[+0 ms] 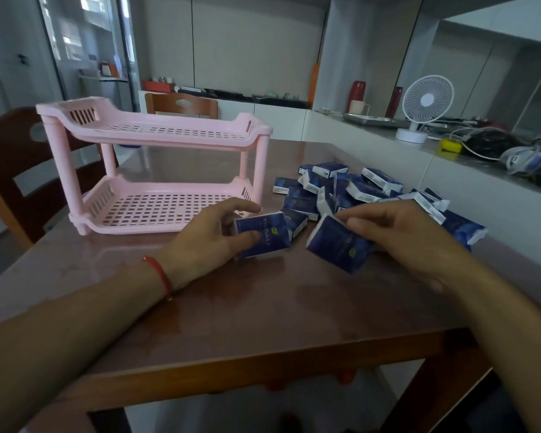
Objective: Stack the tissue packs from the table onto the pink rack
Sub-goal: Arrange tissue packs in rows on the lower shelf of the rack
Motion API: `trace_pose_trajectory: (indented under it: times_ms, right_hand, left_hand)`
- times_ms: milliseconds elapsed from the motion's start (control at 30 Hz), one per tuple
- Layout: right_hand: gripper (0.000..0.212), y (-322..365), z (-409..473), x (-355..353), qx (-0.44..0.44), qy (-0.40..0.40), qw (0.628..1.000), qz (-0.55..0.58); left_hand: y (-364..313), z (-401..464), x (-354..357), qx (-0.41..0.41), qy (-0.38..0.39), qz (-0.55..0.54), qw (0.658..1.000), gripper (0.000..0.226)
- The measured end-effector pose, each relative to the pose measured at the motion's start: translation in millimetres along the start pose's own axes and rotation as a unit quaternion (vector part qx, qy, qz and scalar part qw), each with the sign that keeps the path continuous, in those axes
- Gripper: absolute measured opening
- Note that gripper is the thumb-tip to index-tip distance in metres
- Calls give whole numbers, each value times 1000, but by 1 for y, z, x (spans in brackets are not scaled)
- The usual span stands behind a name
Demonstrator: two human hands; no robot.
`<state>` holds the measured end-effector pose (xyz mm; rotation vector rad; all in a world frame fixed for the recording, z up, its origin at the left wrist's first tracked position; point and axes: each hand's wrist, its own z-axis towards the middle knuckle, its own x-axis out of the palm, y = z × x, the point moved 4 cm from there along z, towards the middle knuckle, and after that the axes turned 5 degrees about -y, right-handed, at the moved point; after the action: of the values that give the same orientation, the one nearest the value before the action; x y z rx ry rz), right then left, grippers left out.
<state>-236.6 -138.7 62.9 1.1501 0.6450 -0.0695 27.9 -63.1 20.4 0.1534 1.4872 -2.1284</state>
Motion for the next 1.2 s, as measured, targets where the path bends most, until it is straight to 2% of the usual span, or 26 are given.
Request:
trace_pose_trajectory:
  times_ms: [67, 133, 233, 300, 367, 467, 533, 633, 733, 933, 1033, 1133, 1200]
  right_hand:
    - [22, 3, 2, 6, 18, 48, 998, 21]
    - [19, 1, 2, 17, 13, 70, 997, -16]
    - [20, -2, 3, 23, -25, 30, 997, -67]
    - [28, -7, -1, 20, -41, 15, 996, -79]
    - [42, -12, -10, 18, -40, 36, 995, -86]
    - [47, -15, -20, 24, -87, 63, 983, -150]
    - [53, -8, -21, 32, -105, 65, 985, -120]
    - [66, 10, -11, 48, -153, 29, 978, -141]
    - [82, 19, 4, 66, -131, 23, 977, -166]
    - [67, 16, 17, 80, -121, 63, 977, -162]
    - [63, 14, 21, 81, -110, 72, 987, -91]
    - [48, 22, 25, 79, -114, 92, 989, -6]
    - [41, 27, 35, 73, -129, 59, 990, 11]
  left_hand:
    - [1, 0, 0, 12, 9, 34, 999, 37]
    - [1, 0, 0, 19, 17, 57, 998, 38]
    - [0, -1, 1, 37, 27, 72, 996, 38]
    - [-1, -2, 3, 48, 27, 71, 996, 37]
    - [0, -2, 4, 50, 32, 73, 996, 37]
    - [-1, -1, 4, 44, 43, 90, 994, 43]
    - [-6, -2, 4, 37, 56, 78, 995, 45]
    - [-14, -8, 7, 24, 99, -9, 995, 44]
    - [-16, -11, 7, 33, 130, 11, 991, 49]
    - [-13, -10, 2, 61, 83, 59, 993, 53]
    - [-16, -9, -4, 77, 64, 70, 992, 48]
    - [-22, -6, -25, 80, 18, 65, 995, 40]
    - [-23, -3, -45, 81, -27, 64, 994, 34]
